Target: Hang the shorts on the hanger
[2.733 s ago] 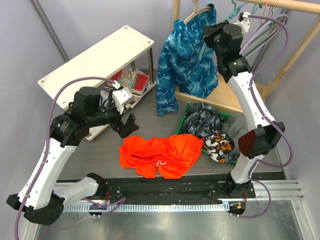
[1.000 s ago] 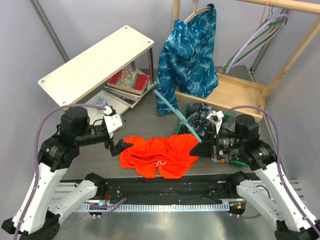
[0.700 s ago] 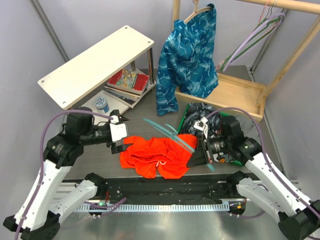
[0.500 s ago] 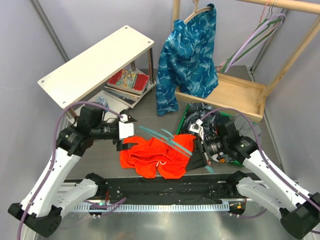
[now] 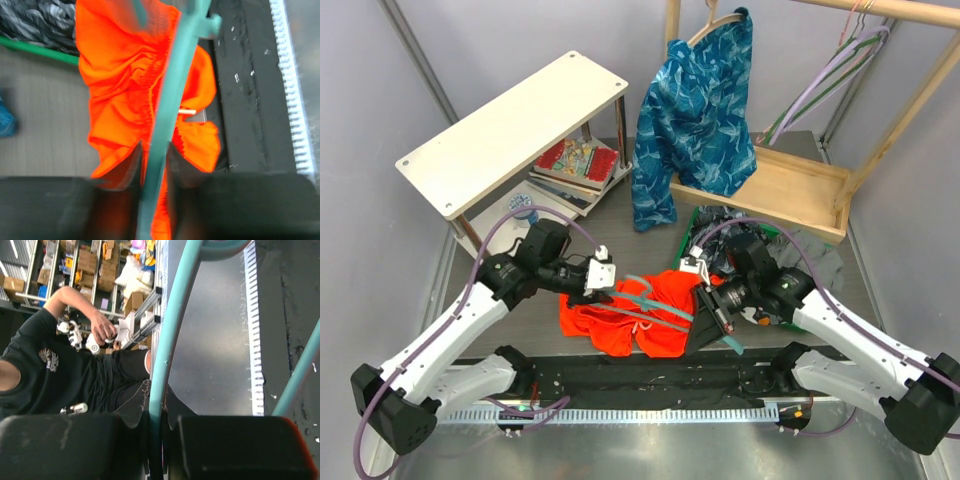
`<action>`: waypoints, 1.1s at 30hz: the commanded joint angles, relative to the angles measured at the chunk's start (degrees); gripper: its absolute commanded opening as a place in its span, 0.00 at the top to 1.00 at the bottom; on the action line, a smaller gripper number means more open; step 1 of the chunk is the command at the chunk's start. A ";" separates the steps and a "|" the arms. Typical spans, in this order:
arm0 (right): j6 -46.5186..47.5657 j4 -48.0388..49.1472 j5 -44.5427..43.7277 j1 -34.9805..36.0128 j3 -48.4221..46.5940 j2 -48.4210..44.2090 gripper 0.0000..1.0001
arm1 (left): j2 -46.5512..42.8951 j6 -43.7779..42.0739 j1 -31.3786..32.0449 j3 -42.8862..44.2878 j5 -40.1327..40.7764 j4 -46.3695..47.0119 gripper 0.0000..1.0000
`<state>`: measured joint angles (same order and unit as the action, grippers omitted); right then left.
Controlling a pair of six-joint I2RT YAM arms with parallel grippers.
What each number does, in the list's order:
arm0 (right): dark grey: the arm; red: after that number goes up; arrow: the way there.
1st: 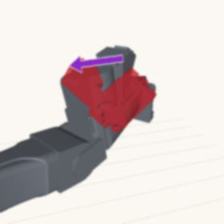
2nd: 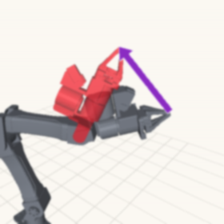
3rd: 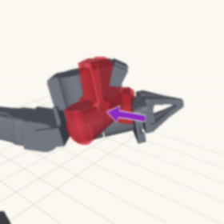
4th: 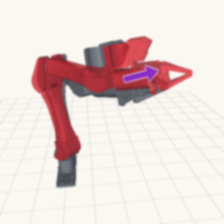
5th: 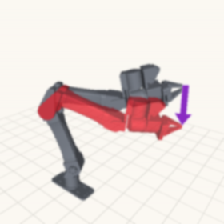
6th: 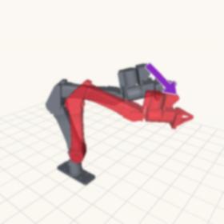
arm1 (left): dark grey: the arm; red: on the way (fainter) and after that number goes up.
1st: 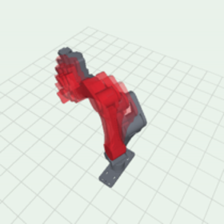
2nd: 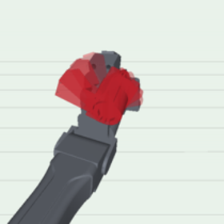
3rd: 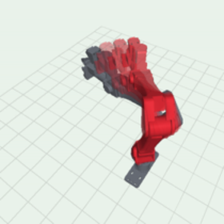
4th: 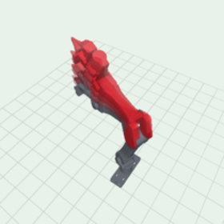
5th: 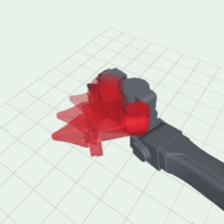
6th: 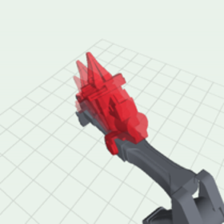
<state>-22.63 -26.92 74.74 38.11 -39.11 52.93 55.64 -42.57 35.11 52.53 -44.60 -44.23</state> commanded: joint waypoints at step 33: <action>17.62 -9.38 -28.69 4.78 -44.47 29.51 0.33 | -5.80 7.67 0.48 5.74 15.86 -3.32 1.00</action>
<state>-4.89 -39.44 42.98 40.71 -81.36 82.30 50.04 -34.94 35.40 55.90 -27.97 -50.76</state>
